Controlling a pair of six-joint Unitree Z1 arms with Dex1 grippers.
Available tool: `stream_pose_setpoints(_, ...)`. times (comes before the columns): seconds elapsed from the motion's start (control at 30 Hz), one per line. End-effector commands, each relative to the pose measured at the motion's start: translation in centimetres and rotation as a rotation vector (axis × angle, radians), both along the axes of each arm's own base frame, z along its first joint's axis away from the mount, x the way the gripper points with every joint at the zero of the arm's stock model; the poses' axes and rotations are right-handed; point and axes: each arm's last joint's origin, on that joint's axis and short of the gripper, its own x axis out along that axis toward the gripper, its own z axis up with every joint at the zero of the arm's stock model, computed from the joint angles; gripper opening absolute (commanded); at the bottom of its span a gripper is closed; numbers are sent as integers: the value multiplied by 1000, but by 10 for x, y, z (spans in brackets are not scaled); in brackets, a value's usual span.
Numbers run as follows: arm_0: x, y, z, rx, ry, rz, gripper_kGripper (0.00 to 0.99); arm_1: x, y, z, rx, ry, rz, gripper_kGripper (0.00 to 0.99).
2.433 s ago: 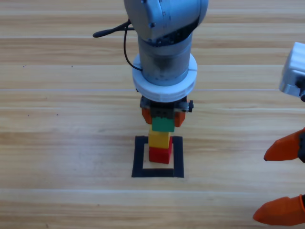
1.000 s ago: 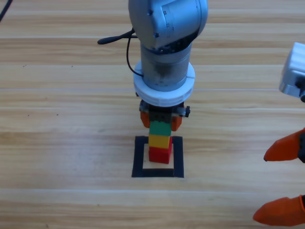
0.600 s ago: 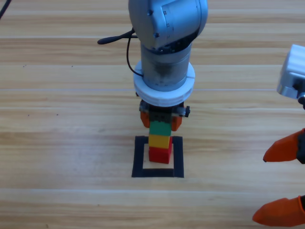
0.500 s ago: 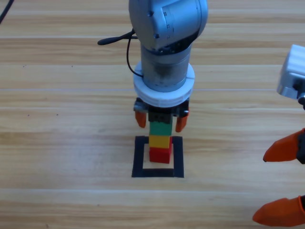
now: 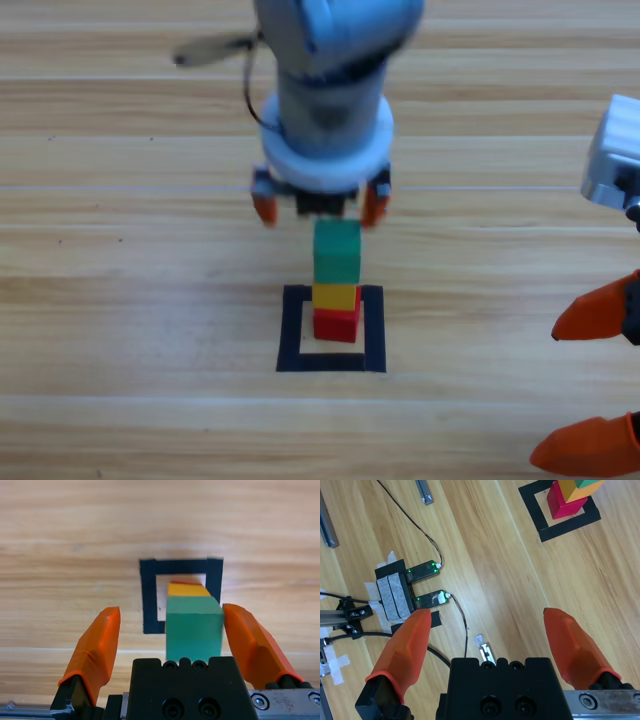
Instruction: Stack the blocks in the rectangular block: red at the bottom, yellow in the middle, green on top
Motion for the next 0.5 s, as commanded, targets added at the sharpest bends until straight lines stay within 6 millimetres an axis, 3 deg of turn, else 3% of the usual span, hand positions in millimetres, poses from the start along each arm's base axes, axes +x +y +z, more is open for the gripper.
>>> stream_pose_setpoints(0.03,-81,42,98,-127,-235,3,865,-2,7,-13,-64,18,30,988)
stream_pose_setpoints(0.13,-114,63,100,-150,-293,0,868,-2,7,-14,-65,18,31,988)
stream_pose_setpoints(0.23,-143,87,88,-165,-323,-1,942,-2,7,-14,-65,18,31,988)
stream_pose_setpoints(0.33,-165,122,64,-190,-347,-9,979,-2,7,-14,-64,17,31,988)
stream_pose_setpoints(0.37,-174,143,46,-200,-356,-13,986,-2,7,-14,-64,17,31,988)
stream_pose_setpoints(0.5,-189,182,13,-225,-374,-38,990,-2,7,-14,-66,16,30,988)
